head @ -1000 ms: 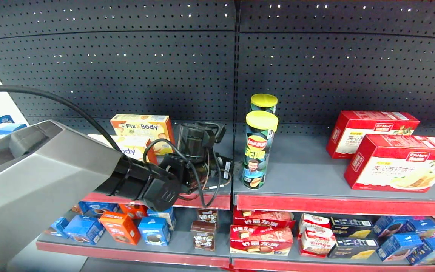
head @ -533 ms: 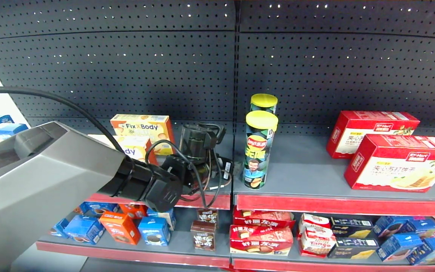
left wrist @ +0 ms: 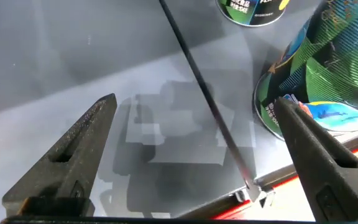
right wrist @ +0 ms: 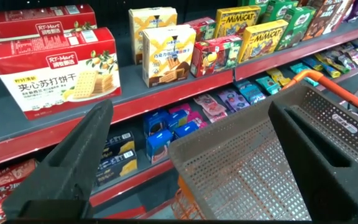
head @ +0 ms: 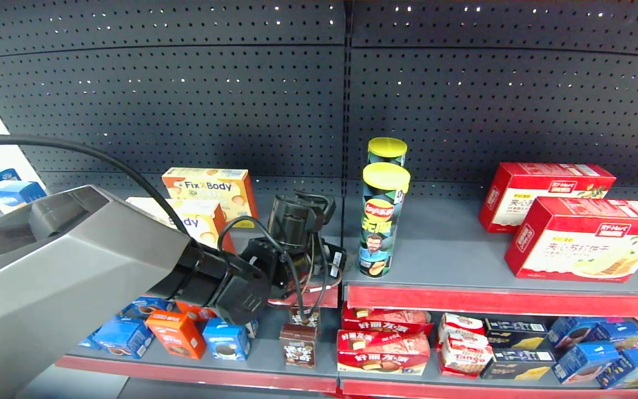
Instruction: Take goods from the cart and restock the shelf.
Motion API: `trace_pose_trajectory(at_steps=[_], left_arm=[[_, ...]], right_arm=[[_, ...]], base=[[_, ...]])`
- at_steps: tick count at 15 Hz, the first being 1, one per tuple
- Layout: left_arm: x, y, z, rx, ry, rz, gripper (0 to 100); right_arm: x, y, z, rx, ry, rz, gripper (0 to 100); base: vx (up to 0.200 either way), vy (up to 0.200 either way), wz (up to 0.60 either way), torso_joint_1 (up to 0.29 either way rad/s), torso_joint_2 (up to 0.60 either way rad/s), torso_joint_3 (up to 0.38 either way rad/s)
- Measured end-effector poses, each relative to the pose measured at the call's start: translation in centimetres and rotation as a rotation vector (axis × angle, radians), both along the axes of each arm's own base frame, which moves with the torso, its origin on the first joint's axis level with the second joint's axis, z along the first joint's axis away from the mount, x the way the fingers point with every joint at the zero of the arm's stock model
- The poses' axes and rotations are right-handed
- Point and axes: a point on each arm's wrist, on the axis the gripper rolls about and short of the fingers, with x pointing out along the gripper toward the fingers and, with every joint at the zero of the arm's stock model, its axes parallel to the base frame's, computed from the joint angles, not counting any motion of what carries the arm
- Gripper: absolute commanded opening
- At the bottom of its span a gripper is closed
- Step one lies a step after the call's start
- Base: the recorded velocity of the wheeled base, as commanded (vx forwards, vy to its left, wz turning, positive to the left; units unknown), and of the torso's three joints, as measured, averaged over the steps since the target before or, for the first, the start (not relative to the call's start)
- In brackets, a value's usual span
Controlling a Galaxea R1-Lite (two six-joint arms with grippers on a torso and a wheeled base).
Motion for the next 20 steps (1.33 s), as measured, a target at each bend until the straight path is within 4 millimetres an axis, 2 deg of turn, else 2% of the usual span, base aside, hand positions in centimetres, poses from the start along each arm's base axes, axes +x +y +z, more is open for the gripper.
trace_pose_trajectory(at_steps=[20], left_arm=[[-0.16,-0.65,0.56,-0.025,-0.013,0.013,100]], right_arm=[[-0.45,-0.05,0.05,0.002,-0.020,-0.001,100]], base=[[0.000,0.000,0.00,0.000,0.00,0.000]])
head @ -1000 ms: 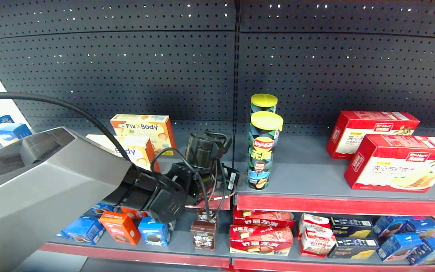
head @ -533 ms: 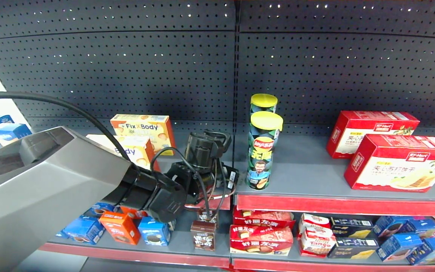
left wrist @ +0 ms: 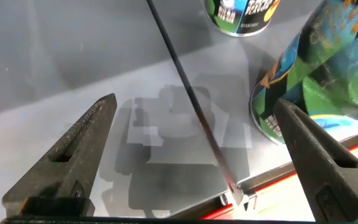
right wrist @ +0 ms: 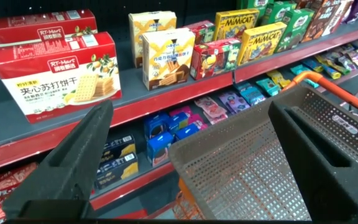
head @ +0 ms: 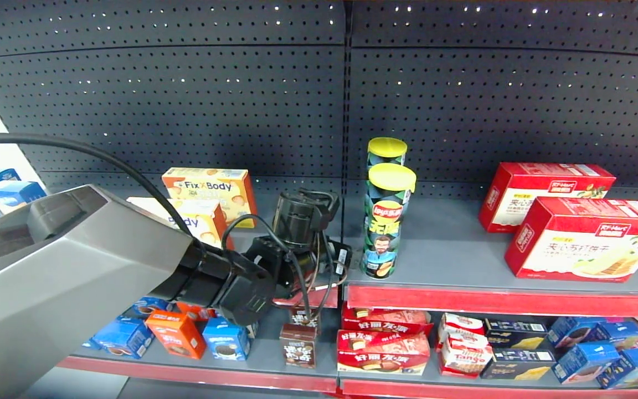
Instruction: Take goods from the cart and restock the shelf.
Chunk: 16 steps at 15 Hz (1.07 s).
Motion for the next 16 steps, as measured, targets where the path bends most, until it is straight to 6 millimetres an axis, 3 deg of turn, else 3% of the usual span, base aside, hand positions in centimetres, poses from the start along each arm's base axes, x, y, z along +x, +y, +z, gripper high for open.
trace_pose_trajectory(at_steps=[10,16], left_arm=[[0.3,0.6,0.1,-0.018,0.002,0.049,100],[-0.3,2.4,2.7,-0.056,-0.033,0.088,100]], right_arm=[[-0.2,0.0,-0.1,-0.001,-0.004,-0.001,100],[0.0,0.0,-0.2,-0.001,0.003,0.008,100]], base=[[0.000,0.000,0.00,0.000,0.00,0.000],[0.000,0.000,0.00,0.000,0.00,0.000]])
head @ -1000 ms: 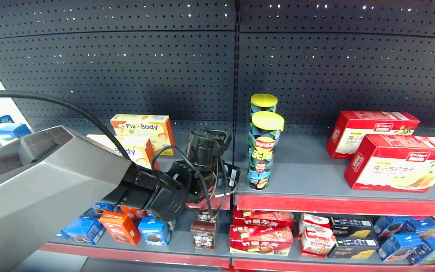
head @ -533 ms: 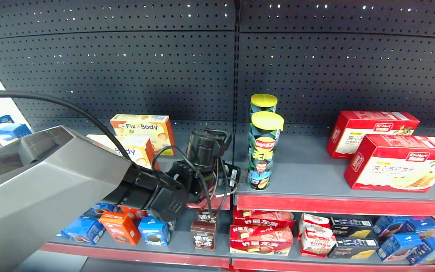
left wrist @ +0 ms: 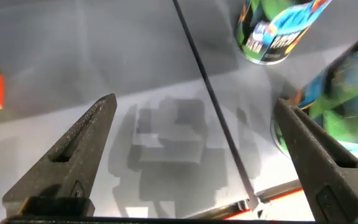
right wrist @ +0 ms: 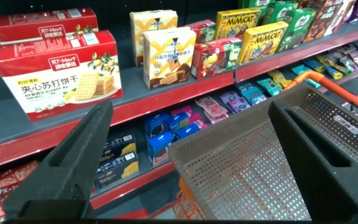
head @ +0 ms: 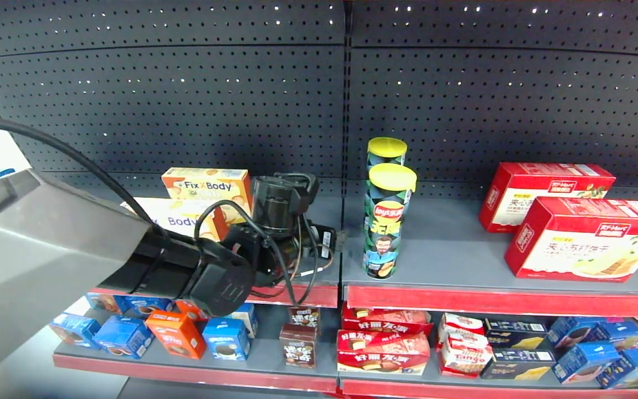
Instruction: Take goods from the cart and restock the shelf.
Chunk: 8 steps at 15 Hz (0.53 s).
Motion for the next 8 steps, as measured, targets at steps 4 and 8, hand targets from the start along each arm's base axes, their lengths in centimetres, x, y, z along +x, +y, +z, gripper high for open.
trace_pose_trajectory(at_steps=[4,8], left_arm=[[-1.5,1.5,2.4,-0.021,-0.036,0.010,100],[-3.5,5.6,6.0,-0.055,-0.101,0.075,100]], right_arm=[[-0.2,0.0,-0.2,-0.001,-0.001,0.001,100],[-0.4,-0.1,-0.3,0.000,-0.012,0.001,100]], base=[[0.000,0.000,0.00,0.000,0.00,0.000],[0.000,0.000,0.00,0.000,0.00,0.000]])
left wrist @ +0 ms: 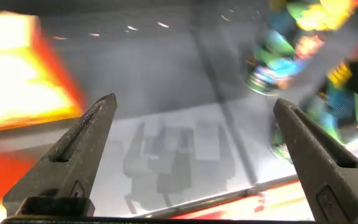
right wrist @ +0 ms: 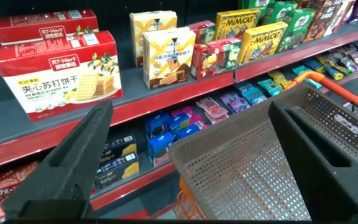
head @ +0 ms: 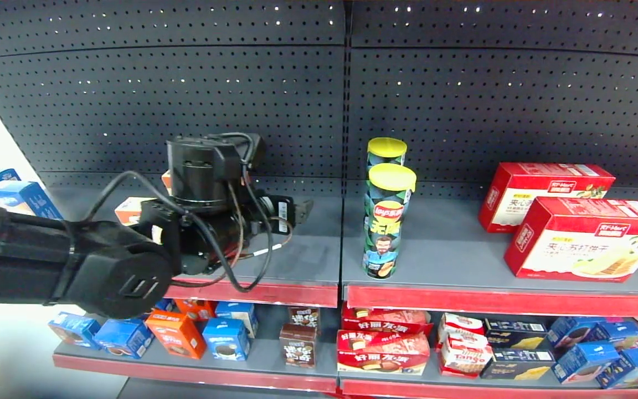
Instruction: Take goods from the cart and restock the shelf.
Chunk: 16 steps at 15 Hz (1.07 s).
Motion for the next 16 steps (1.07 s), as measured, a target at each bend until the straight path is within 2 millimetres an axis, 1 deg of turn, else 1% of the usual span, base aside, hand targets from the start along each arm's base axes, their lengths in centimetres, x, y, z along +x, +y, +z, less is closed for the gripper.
trace_pose_trajectory(at_steps=[2,3,5,6,7,8,10,12,14,16], left_arm=[[-1.4,2.3,1.3,-0.009,-0.023,0.039,100],[-2.5,3.6,2.2,-0.017,-0.045,0.057,100],[-5.2,6.1,4.6,-0.032,-0.110,0.094,100],[-6.8,7.7,5.8,-0.035,-0.145,0.127,100],[-8.4,9.6,6.8,-0.040,-0.178,0.172,100],[-9.9,11.3,7.1,-0.039,-0.198,0.221,100],[-13.4,14.0,7.1,-0.040,-0.235,0.297,100],[-16.7,15.5,6.7,-0.043,-0.269,0.356,100],[-19.8,16.3,6.0,-0.037,-0.265,0.388,100],[-22.8,16.6,5.0,-0.020,-0.206,0.403,100]], right_arm=[[-0.1,0.0,-0.1,0.000,0.006,0.000,100],[-0.2,0.0,-0.4,-0.001,0.025,0.001,100],[-0.4,0.0,-0.7,-0.002,0.040,-0.003,100],[-0.5,0.0,-0.7,-0.003,0.040,-0.007,100],[-0.5,0.0,-0.7,-0.002,0.037,-0.009,100],[-0.6,0.0,-0.7,-0.003,0.037,-0.011,100],[-0.6,0.0,-0.5,-0.004,0.035,-0.013,100],[-0.7,0.0,-0.3,-0.006,0.037,-0.015,100],[-0.8,0.0,-0.3,-0.007,0.044,-0.016,100],[-0.9,0.0,0.1,-0.007,0.036,-0.014,100]], base=[[0.000,0.000,0.00,0.000,0.00,0.000],[0.000,0.000,0.00,0.000,0.00,0.000],[0.000,0.000,0.00,0.000,0.00,0.000],[0.000,0.000,0.00,0.000,0.00,0.000],[0.000,0.000,0.00,0.000,0.00,0.000],[0.000,0.000,0.00,0.000,0.00,0.000],[0.000,0.000,0.00,0.000,0.00,0.000],[0.000,0.000,0.00,0.000,0.00,0.000],[0.000,0.000,0.00,0.000,0.00,0.000],[0.000,0.000,0.00,0.000,0.00,0.000]])
